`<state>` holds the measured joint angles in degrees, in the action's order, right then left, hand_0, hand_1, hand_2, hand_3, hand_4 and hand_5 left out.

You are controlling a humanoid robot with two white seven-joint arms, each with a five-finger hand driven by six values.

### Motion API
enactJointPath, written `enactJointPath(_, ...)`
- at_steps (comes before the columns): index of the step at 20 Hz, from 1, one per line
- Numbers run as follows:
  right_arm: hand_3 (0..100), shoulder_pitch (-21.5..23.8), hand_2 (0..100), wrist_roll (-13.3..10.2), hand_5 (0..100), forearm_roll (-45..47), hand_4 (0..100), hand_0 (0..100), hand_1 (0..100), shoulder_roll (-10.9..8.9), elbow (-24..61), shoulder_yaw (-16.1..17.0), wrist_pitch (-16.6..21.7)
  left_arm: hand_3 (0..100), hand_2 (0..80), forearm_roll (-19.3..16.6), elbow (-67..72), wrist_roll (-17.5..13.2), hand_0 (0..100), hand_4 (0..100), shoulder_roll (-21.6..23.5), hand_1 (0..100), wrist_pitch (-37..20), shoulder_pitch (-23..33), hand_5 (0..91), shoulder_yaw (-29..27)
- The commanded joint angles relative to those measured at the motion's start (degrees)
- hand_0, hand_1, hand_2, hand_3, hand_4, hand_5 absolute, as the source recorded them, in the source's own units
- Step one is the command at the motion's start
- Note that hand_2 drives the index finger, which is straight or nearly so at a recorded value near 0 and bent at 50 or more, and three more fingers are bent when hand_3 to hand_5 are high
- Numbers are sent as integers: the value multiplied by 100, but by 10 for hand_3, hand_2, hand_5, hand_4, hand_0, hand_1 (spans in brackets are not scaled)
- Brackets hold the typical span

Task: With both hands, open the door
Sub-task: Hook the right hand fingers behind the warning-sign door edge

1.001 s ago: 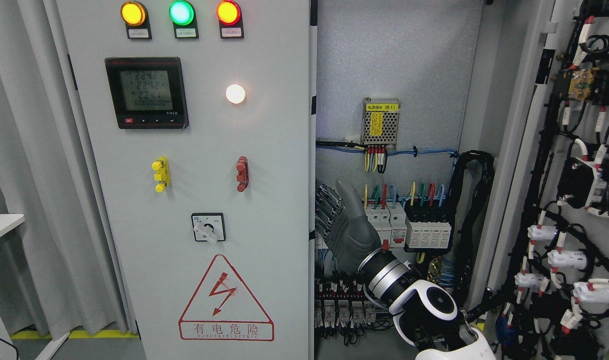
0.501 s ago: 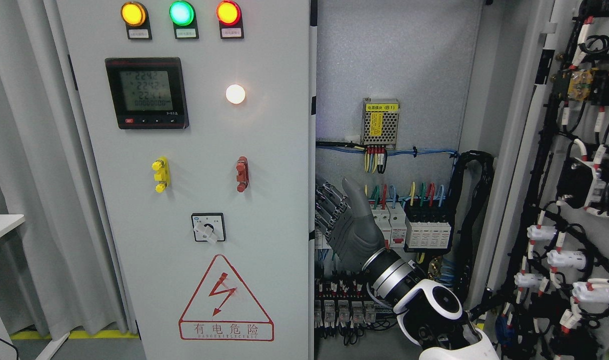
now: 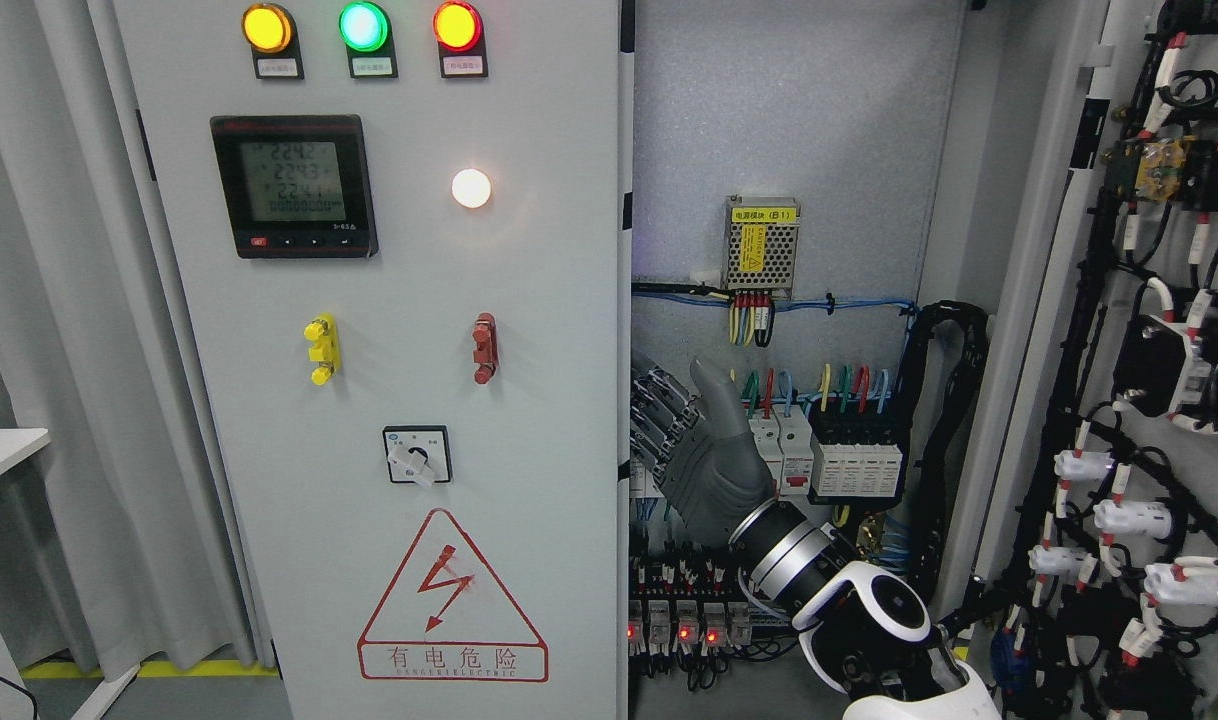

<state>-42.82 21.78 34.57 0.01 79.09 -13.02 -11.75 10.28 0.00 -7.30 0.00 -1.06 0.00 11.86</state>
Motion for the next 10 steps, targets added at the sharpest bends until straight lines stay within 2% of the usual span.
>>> enactJointPath(1, 0, 10, 0, 80, 0, 6, 0, 218, 0, -80, -8, 185, -3, 28, 27, 0, -105, -17, 288, 35, 149, 0, 0, -70, 0, 0)
enactJointPath(3, 0, 10, 0, 177, 0, -3, 0, 218, 0, -72, -17, 185, -3, 28, 27, 0, -105, -17, 288, 35, 149, 0, 0, -70, 0, 0)
enactJointPath(10, 0, -7, 0, 221, 0, 6, 0, 218, 0, -72, -17, 185, -12, 27, 27, 0, -105, -17, 288, 35, 149, 0, 0, -70, 0, 0)
